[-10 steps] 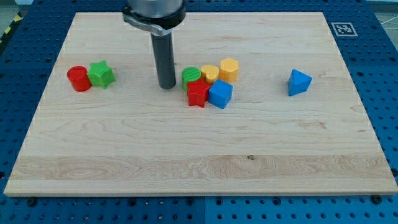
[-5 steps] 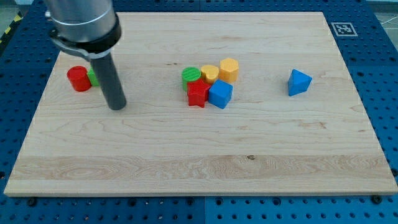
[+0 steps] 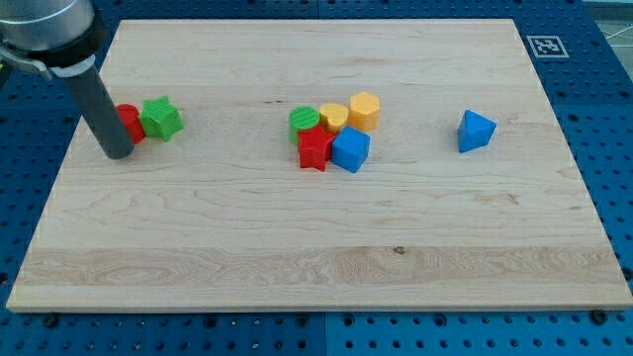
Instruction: Push the red circle towards the top center
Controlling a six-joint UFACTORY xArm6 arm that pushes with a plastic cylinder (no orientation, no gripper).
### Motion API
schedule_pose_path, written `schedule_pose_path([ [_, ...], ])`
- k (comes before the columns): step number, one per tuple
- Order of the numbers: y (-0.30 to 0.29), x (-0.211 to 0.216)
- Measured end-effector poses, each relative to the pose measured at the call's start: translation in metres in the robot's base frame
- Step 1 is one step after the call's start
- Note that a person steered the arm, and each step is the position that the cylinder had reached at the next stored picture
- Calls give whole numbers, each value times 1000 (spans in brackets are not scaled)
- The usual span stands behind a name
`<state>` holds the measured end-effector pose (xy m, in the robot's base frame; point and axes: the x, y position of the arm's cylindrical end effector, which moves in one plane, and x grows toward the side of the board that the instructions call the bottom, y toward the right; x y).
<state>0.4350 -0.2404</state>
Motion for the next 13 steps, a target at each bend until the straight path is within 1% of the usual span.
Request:
schedule_pose_path([
  [1, -7, -26],
  [2, -7, -41],
  [9, -15, -64],
  [12, -12, -100],
  [13, -7, -104],
])
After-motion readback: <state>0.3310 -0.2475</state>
